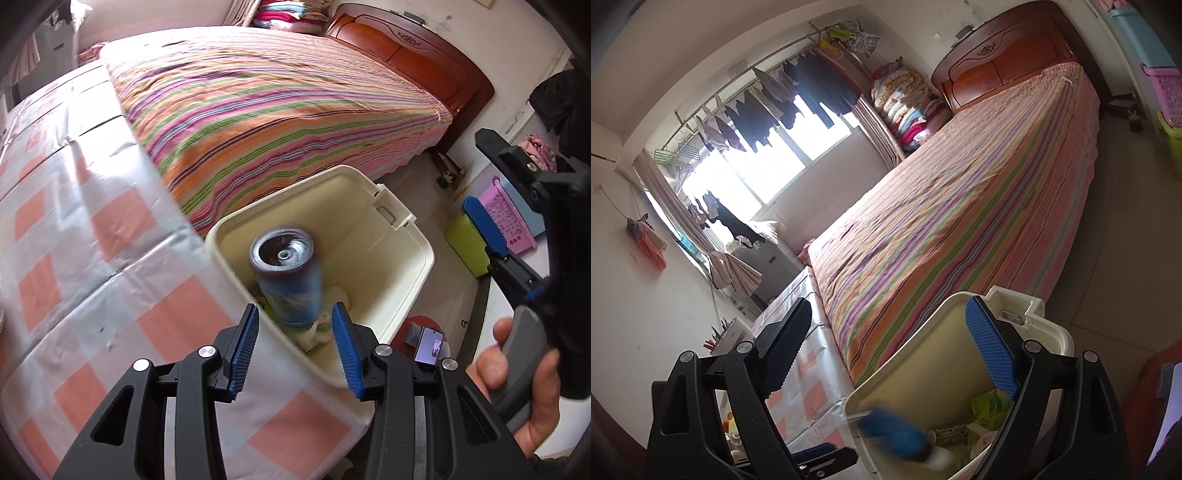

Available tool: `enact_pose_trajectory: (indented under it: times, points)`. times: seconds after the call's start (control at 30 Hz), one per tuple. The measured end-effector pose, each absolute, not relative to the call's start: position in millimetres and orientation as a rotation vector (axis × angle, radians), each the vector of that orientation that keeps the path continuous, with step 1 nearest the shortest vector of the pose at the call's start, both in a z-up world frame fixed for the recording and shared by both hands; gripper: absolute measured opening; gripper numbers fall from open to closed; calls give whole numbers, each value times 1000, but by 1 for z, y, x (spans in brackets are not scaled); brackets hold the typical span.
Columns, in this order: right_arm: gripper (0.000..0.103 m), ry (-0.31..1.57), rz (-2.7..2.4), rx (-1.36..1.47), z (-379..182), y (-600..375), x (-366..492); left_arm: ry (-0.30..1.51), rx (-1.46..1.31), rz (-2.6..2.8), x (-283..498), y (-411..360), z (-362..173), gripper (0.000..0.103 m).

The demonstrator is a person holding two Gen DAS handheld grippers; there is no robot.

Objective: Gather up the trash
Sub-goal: 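Carry the brown bottle over the cream bin and open the left tool, then move the right tool to the lace-trimmed beige pouch and grasp it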

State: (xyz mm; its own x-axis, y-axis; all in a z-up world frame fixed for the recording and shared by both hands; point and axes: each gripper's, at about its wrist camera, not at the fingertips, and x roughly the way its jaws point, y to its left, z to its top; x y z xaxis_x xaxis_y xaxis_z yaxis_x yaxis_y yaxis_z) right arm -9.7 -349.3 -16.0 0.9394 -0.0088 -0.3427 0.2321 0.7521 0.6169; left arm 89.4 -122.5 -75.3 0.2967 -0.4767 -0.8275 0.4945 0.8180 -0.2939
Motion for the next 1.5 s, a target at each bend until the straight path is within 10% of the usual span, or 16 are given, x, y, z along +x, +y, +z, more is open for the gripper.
enact_pose_trajectory:
  times: [0.4,0.6,1.5]
  points:
    - [84,310,-108,715,-14,-350,-13,1007,-92,-576,84,-99,-52,42]
    - [89,333,-51,669,-13,-327,-5,901,-243,-463,63,-52,-32,72]
    - [89,584,686,168,-8,-80,64,837,-432,-43,-44,176,-59,72]
